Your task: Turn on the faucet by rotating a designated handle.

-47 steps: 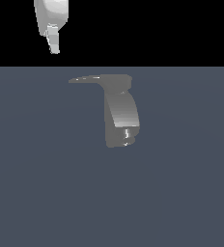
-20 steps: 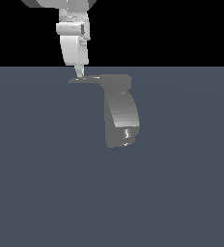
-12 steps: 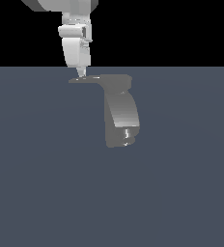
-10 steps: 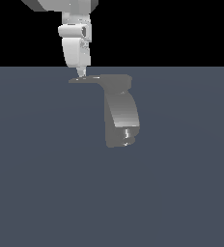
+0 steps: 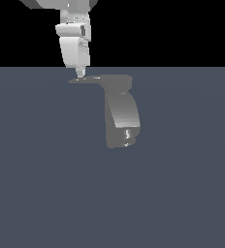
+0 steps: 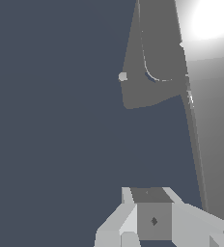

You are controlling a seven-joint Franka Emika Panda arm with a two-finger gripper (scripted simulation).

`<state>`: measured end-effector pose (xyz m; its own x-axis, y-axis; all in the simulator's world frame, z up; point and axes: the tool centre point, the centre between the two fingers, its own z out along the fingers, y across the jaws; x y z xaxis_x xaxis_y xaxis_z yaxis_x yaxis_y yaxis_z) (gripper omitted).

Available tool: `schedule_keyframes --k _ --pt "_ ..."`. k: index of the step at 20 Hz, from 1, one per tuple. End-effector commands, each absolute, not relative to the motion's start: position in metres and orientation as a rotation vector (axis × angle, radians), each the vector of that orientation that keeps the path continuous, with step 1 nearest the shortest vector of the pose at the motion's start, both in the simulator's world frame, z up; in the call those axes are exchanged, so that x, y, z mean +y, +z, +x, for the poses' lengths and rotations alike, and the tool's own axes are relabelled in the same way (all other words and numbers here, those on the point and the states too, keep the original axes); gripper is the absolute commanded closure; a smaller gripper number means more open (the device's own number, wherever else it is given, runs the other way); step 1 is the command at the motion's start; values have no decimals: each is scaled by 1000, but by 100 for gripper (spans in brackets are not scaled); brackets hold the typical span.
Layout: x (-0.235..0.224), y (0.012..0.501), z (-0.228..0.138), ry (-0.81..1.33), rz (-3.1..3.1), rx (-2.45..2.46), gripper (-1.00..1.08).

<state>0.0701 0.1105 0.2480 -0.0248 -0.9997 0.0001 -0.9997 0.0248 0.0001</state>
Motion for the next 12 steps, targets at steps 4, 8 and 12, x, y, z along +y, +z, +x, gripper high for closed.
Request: schedule_keyframes --k 4,8,12 --pt "111 248 55 0 2194 -2249 108" --pt "112 248 44 0 2194 -2249 108" --pt "113 248 32 0 2194 -2249 108"
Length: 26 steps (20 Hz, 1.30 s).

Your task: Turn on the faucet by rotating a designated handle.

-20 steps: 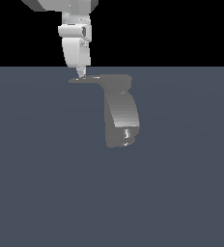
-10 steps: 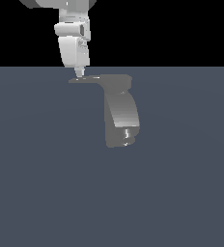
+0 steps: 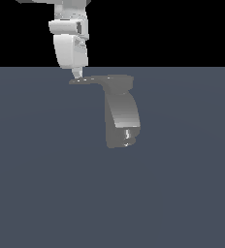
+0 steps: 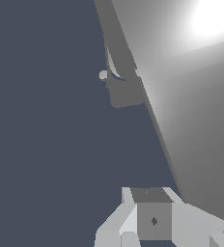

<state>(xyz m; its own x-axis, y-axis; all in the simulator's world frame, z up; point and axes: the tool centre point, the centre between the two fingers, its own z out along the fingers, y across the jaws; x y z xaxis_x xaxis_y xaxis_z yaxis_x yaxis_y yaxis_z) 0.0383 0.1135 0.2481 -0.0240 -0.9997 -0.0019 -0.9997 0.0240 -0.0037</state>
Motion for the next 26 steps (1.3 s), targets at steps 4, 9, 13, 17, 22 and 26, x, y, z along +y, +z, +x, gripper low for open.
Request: schedule_keyframes --k 4,9,13,17,22,26 --pt "113 248 20 0 -2193 2249 108" --pt "114 248 5 0 -2193 2249 108" --pt "115 248 -7 0 -2193 2249 108" --pt "116 248 -19 0 -2193 2249 108" --pt "111 248 -23 -2 -2189 2250 108" --pt "103 248 -32 -1 -2190 2250 108"
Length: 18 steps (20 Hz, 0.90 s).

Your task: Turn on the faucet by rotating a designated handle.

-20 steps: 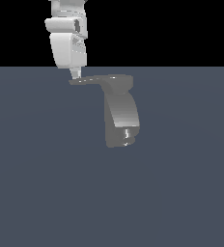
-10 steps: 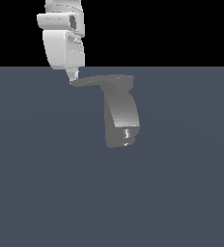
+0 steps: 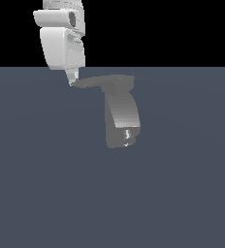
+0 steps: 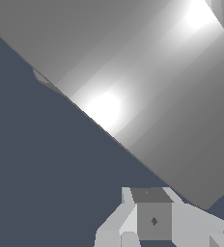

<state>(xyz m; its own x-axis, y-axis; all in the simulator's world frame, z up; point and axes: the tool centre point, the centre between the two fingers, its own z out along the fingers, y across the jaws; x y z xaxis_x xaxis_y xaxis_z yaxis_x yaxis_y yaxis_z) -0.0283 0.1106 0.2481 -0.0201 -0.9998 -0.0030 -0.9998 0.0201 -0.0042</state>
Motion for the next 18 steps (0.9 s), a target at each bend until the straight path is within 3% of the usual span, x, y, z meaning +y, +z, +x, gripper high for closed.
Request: schedule_keyframes --k 1,18 --pt "101 248 -35 -1 -2190 2250 108" --pt "67 248 -77 0 -2192 2249 108"
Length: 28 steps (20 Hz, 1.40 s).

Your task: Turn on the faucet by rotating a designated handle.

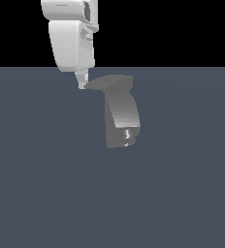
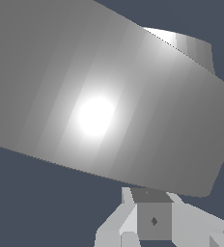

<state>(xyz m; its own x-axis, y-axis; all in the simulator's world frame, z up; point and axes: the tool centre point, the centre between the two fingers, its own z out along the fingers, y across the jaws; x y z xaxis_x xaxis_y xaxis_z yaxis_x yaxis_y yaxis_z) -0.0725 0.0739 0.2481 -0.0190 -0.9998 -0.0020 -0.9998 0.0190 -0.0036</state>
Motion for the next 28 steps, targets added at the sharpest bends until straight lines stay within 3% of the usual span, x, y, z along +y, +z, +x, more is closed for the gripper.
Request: schedule_keyframes --k 1,12,28 --pt "65 248 -80 0 -2192 2249 108" --pt "51 248 -101 -1 -2200 2240 108" --pt "-43 248 -108 0 -2195 2247 108"
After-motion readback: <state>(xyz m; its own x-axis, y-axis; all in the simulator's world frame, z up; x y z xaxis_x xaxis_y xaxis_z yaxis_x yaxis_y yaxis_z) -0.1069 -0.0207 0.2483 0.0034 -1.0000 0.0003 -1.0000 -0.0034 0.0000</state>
